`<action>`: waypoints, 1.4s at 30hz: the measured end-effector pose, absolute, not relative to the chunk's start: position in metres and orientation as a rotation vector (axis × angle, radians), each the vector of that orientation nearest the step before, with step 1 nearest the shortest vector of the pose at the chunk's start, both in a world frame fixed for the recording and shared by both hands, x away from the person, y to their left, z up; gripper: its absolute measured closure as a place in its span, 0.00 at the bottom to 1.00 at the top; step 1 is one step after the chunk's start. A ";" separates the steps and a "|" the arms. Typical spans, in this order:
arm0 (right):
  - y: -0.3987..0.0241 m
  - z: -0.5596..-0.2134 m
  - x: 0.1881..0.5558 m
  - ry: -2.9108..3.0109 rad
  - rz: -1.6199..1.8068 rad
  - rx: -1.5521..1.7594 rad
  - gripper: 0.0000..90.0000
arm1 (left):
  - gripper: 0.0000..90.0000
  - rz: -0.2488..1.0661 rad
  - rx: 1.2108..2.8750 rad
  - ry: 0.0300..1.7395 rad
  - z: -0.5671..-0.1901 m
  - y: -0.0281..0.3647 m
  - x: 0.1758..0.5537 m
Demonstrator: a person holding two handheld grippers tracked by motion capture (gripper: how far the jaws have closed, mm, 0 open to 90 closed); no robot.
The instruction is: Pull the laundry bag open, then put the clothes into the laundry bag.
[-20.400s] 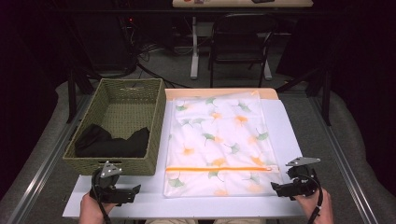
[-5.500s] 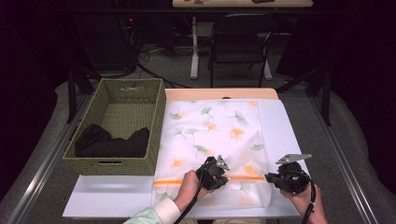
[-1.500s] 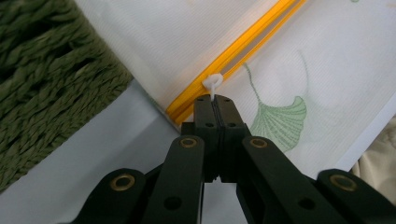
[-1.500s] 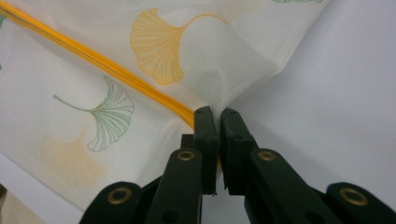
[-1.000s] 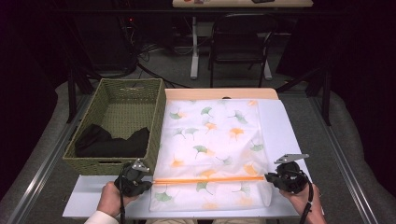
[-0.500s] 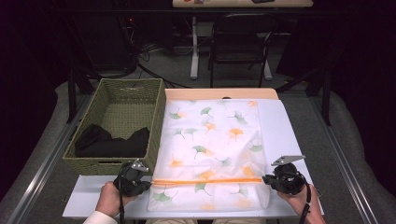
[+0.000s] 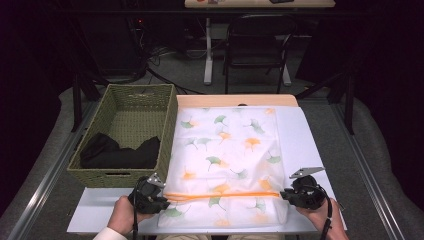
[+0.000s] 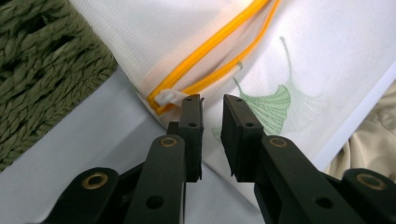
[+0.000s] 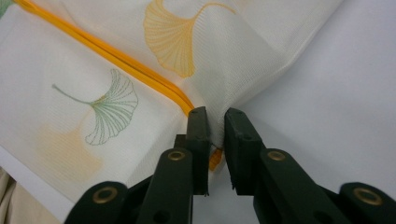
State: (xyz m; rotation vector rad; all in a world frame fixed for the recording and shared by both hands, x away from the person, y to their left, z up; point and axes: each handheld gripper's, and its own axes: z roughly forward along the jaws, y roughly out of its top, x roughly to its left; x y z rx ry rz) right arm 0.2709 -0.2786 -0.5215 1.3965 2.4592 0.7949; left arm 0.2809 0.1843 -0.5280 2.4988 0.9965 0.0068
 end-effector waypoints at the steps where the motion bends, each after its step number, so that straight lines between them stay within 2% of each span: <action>1: -0.279 -0.522 0.271 2.472 0.785 1.395 0.83 | 0.84 0.003 2.506 0.989 -0.529 0.184 0.281; 4: -0.280 -0.524 0.270 2.505 0.792 1.393 0.64 | 0.74 -0.030 2.505 0.963 -0.529 0.183 0.279; 5: -0.281 -0.524 0.269 2.526 0.795 1.385 0.55 | 0.67 -0.024 2.512 0.956 -0.528 0.183 0.278; 8: -0.282 -0.524 0.267 2.541 0.814 1.384 0.40 | 0.50 -0.017 2.523 0.945 -0.524 0.187 0.274; 9: -0.282 -0.522 0.266 2.532 0.820 1.390 0.32 | 0.45 -0.013 2.516 0.933 -0.523 0.190 0.272; 14: -0.284 -0.519 0.264 2.510 0.817 1.352 0.18 | 0.27 0.046 2.492 0.976 -0.517 0.208 0.269; 18: -0.285 -0.516 0.264 2.485 0.813 1.296 0.13 | 0.18 0.091 2.449 1.027 -0.514 0.228 0.267; 23: -0.282 -0.514 0.264 2.471 0.813 1.261 0.06 | 0.12 0.113 2.367 1.108 -0.513 0.246 0.266; 29: -0.276 -0.514 0.264 2.473 0.817 1.245 0.02 | 0.11 0.142 2.395 1.112 -0.517 0.247 0.267; 31: -0.276 -0.514 0.264 2.472 0.816 1.239 0.02 | 0.10 0.179 2.415 1.112 -0.518 0.247 0.267; 42: -0.268 -0.510 0.266 2.469 0.813 1.187 0.02 | 0.08 0.214 2.443 1.114 -0.523 0.247 0.269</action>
